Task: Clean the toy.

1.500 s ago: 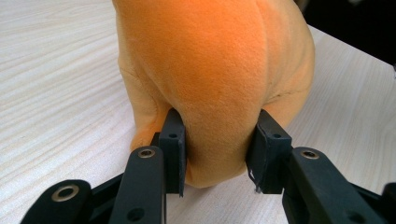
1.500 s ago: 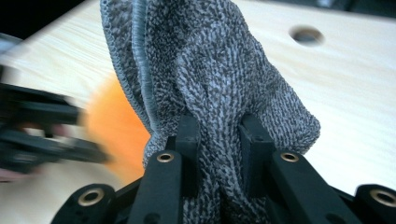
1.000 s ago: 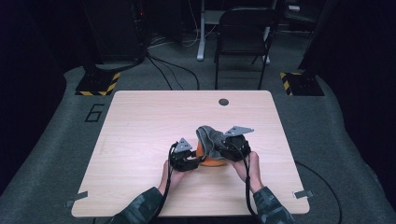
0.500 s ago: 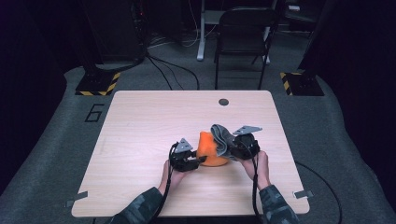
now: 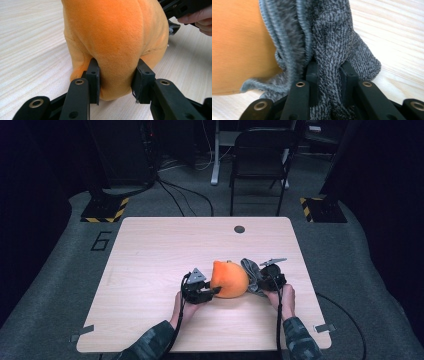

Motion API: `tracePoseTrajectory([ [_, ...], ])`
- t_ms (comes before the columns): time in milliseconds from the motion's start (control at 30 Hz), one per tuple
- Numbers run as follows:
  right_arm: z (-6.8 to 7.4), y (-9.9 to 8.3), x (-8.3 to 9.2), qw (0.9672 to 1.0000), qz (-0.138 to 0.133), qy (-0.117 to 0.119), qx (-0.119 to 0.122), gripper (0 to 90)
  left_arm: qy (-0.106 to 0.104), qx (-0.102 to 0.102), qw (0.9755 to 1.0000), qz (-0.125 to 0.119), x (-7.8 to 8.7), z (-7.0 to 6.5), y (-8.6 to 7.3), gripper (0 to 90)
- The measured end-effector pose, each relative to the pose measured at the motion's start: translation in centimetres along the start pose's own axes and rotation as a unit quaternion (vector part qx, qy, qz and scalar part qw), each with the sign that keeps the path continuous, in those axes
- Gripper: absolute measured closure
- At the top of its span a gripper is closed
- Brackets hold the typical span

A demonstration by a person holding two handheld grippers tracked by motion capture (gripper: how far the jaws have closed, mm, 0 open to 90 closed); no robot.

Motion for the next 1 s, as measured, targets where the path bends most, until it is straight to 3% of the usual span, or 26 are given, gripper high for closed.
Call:
tracePoseTrajectory([
  [100, -0.1, 0.1, 0.8, 1.0, -0.006, -0.007, -0.002, 73.5, 0.0, 0.003, 1.0, -0.001, 0.0, 0.0, 0.0, 63.4],
  [133, -0.1, 0.7, 2.2, 0.9996, -0.027, -0.009, 0.0, 73.7, 0.0, 0.002, 1.0, -0.001, -0.1, 0.1, 0.0, 63.3],
  [167, -0.1, 0.7, 2.2, 0.9996, -0.027, -0.009, 0.0, 73.7, 0.0, 0.002, 1.0, -0.001, -0.1, 0.1, 0.0, 63.3],
  [200, 0.4, 1.6, 4.1, 0.9982, -0.059, 0.001, -0.005, 73.8, -0.003, 0.005, 1.0, 0.001, 0.0, 0.1, 0.0, 63.4],
  [233, 0.4, 1.6, 4.1, 0.9982, -0.059, 0.001, -0.005, 73.8, -0.002, 0.004, 1.0, 0.0, -0.1, 0.1, 0.0, 63.4],
  [267, 1.6, 2.5, 5.9, 0.9961, -0.087, 0.016, 0.011, 74.0, -0.001, 0.004, 1.0, -0.001, -0.1, 0.1, 0.0, 63.3],
  [300, 1.6, 2.5, 5.9, 0.9961, -0.087, 0.016, 0.011, 74.0, -0.001, 0.004, 1.0, -0.001, -0.1, 0.1, 0.0, 63.3],
  [333, 2.5, 2.9, 6.5, 0.9948, -0.096, 0.02, 0.027, 74.1, -0.002, 0.004, 1.0, -0.001, -0.1, 0.1, 0.0, 63.3],
  [367, 4.5, 3.6, 7.0, 0.9924, -0.108, 0.039, 0.045, 74.5, -0.005, 0.006, 1.0, 0.0, -0.1, 0.2, 0.0, 63.3],
  [400, 4.5, 3.6, 7.0, 0.9924, -0.108, 0.039, 0.045, 74.5, -0.005, 0.006, 1.0, 0.0, -0.1, 0.2, 0.0, 63.3],
  [433, 6.1, 3.9, 6.3, 0.9918, -0.095, 0.045, 0.073, 74.6, -0.008, 0.004, 1.0, 0.004, 0.0, 0.3, 0.0, 63.3],
  [567, 7.3, 3.6, 4.4, 0.9933, -0.074, 0.024, 0.086, 74.7, -0.003, 0.011, 0.9999, 0.001, -0.2, 0.3, 0.0, 63.2],
  [767, 6.8, 3.2, 3.8, 0.9933, -0.07, 0.011, 0.091, 74.7, -0.003, -0.001, 1.0, 0.001, -0.2, 0.2, 0.1, 63.2],
  [900, 5.4, 2.8, 3.7, 0.995, -0.062, 0.006, 0.078, 74.5, -0.003, -0.001, 1.0, 0.0, -0.2, 0.2, 0.1, 63.2],
  [1000, 3.1, 1.7, 2.7, 0.9981, -0.036, -0.009, 0.05, 74.2, -0.004, 0.003, 1.0, -0.002, -0.2, 0.2, 0.0, 63.2],
])
Point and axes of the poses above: each handheld gripper's, and its own axes: x roughly backward along the jaws, y roughly out of its top, z roughly to its left, the point moved 3 cm from there along -x, roughly forward along the jaws, and after that the axes turned 5 degrees about y, right-handed, at the moved point
